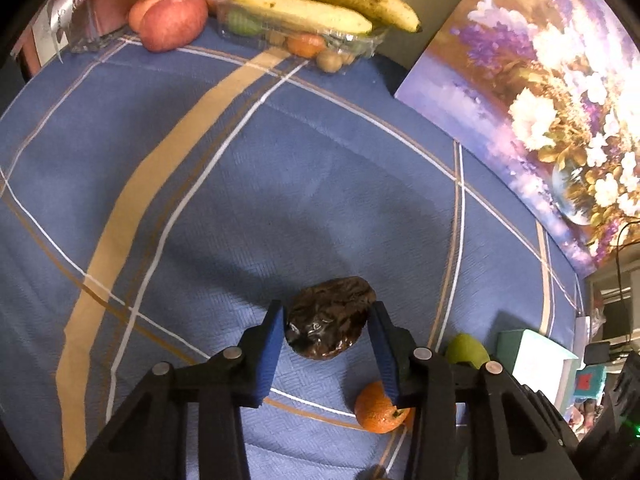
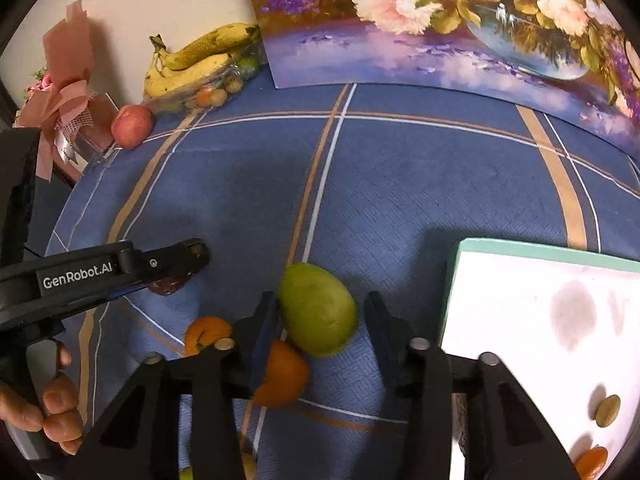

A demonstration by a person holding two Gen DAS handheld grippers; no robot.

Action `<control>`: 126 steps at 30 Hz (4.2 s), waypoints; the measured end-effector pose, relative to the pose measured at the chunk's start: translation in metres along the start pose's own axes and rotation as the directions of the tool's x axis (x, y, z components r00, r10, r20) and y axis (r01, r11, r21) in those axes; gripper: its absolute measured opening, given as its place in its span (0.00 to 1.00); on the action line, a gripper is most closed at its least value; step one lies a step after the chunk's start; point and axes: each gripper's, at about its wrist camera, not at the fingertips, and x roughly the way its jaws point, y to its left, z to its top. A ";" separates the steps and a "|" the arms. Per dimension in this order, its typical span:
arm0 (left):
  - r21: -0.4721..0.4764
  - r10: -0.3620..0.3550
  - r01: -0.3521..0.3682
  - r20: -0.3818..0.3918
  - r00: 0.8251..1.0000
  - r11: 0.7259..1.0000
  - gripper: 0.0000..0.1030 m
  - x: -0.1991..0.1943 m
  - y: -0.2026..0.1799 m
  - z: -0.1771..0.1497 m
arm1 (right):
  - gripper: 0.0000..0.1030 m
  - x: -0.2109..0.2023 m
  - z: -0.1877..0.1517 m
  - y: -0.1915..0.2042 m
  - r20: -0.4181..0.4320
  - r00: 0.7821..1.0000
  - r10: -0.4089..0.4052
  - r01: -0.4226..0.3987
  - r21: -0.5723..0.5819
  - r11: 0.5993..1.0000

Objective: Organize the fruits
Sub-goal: 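Lift the date with the left tool while the right tool grasps the large green mango, then carry the date and the green mango over the white tray, then lower the date and open the left tool while the right tool releases the mango in the tray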

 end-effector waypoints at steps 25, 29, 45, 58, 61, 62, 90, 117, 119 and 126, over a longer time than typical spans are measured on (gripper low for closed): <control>0.077 -0.099 0.088 0.153 0.983 0.993 0.43 -0.095 -0.059 -0.033 | 0.41 -0.089 -0.002 -0.017 0.115 0.992 -0.057 0.049 0.073 0.996; 0.102 -0.102 0.088 0.143 0.984 0.991 0.43 -0.100 -0.070 -0.048 | 0.41 -0.106 -0.010 -0.025 0.119 0.991 -0.066 0.053 0.109 0.993; 0.260 -0.106 0.068 0.133 0.985 0.963 0.43 -0.123 -0.120 -0.126 | 0.41 -0.159 -0.074 -0.066 0.118 0.987 -0.112 0.085 0.217 0.972; 0.316 -0.077 0.046 0.086 0.993 0.948 0.43 -0.102 -0.148 -0.145 | 0.41 -0.173 -0.096 -0.102 0.114 0.985 -0.130 0.091 0.297 0.951; 0.340 -0.080 0.055 0.059 0.995 0.939 0.43 -0.094 -0.158 -0.152 | 0.41 -0.176 -0.099 -0.118 0.107 0.980 -0.165 0.121 0.332 0.935; 0.345 -0.082 0.060 0.049 0.995 0.937 0.43 -0.091 -0.161 -0.154 | 0.41 -0.176 -0.101 -0.123 0.102 0.978 -0.183 0.138 0.342 0.930; 0.390 -0.047 0.092 -0.124 0.991 0.916 0.43 -0.006 -0.198 -0.179 | 0.41 -0.146 -0.112 -0.188 0.021 0.946 -0.324 0.291 0.386 0.875; 0.387 0.001 0.060 -0.157 0.988 0.920 0.49 -0.005 -0.191 -0.171 | 0.41 -0.129 -0.122 -0.207 -0.058 0.949 -0.310 0.305 0.415 0.857; 0.390 -0.008 0.068 -0.152 0.988 0.919 0.49 -0.012 -0.192 -0.169 | 0.41 -0.134 -0.120 -0.206 -0.045 0.949 -0.311 0.301 0.415 0.859; 0.399 -0.034 0.066 -0.087 0.996 0.914 0.49 -0.046 -0.192 -0.160 | 0.41 -0.164 -0.109 -0.187 0.021 0.939 -0.343 0.310 0.377 0.873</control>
